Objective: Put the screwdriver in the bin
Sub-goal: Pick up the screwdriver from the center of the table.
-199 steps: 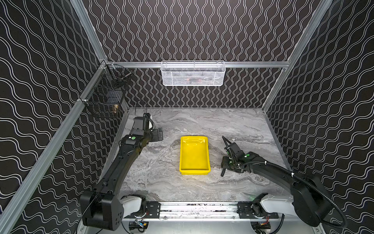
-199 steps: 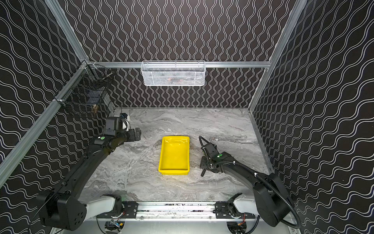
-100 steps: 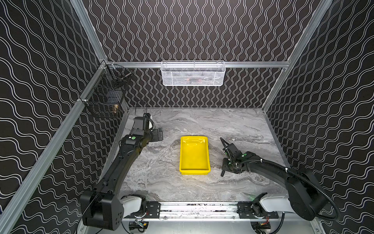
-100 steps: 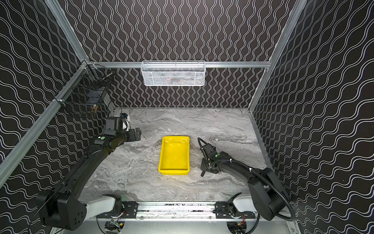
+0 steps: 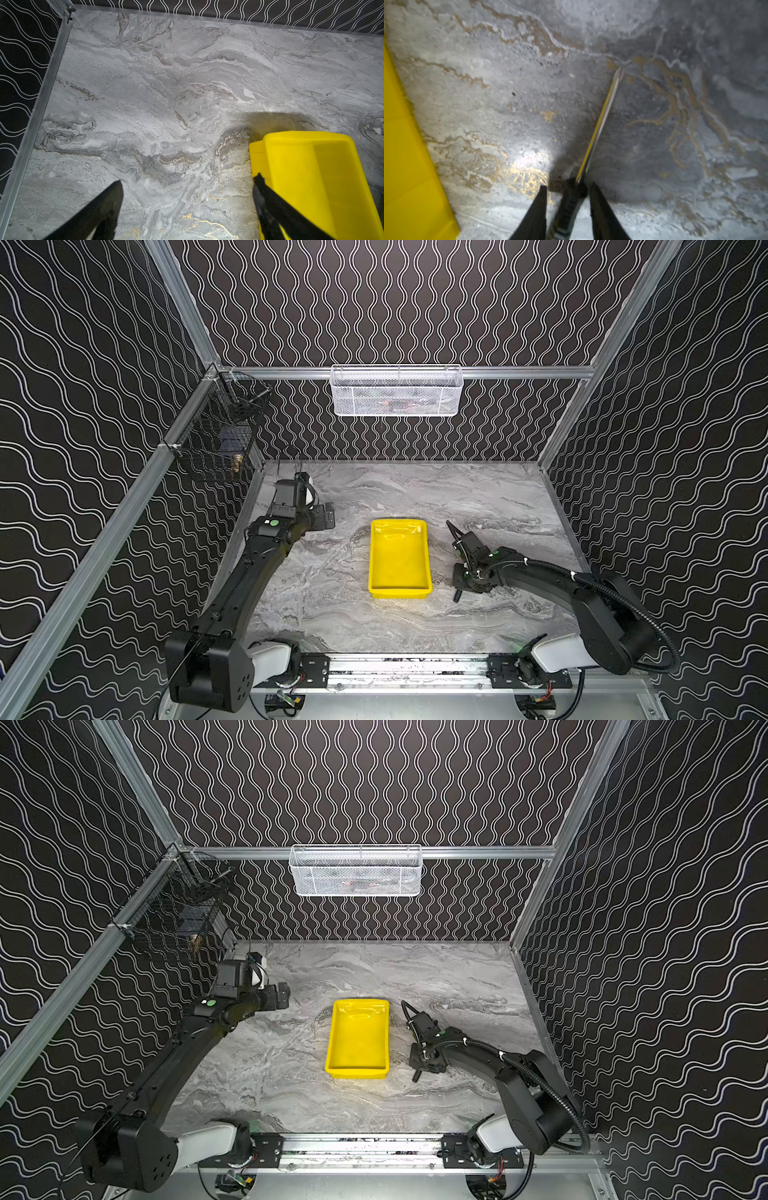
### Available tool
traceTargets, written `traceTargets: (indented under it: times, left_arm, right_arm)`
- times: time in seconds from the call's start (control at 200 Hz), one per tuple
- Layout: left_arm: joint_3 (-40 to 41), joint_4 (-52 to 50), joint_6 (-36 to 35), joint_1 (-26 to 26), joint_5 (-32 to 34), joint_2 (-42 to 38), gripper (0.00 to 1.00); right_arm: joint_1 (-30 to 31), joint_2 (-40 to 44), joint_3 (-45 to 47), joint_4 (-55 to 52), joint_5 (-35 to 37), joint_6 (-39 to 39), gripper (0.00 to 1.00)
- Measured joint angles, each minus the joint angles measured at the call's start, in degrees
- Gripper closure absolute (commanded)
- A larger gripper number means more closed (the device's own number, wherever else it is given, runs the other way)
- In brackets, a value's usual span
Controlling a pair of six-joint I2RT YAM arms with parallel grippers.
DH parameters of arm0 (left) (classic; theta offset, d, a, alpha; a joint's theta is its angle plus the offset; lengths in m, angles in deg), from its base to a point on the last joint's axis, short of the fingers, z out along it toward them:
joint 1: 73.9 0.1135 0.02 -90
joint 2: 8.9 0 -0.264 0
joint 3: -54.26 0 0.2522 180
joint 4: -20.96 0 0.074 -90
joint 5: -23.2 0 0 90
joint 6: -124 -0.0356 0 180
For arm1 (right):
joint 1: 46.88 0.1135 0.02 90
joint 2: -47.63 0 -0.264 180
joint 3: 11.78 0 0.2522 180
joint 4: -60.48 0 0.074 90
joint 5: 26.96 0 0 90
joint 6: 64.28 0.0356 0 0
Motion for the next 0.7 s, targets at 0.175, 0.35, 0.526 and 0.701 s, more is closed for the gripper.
traceTargets:
  times: [0.175,0.35,0.526,0.701]
  left_arm:
    - [0.0,-0.3,0.0,0.0,0.0,0.2,0.01]
    - [0.0,-0.3,0.0,0.0,0.0,0.4,0.01]
    - [0.0,-0.3,0.0,0.0,0.2,0.4,0.01]
    - [0.0,-0.4,0.0,0.0,0.2,0.4,0.01]
  right_arm:
    - [0.1,-1.2,-1.0,0.2,0.1,-1.4,0.9]
    - [0.1,-0.9,-1.3,-0.2,-0.2,-2.2,0.95]
    - [0.1,0.6,-4.4,-3.0,0.9,-4.0,0.96]
    - [0.1,1.7,-10.0,-6.7,2.9,-6.4,0.97]
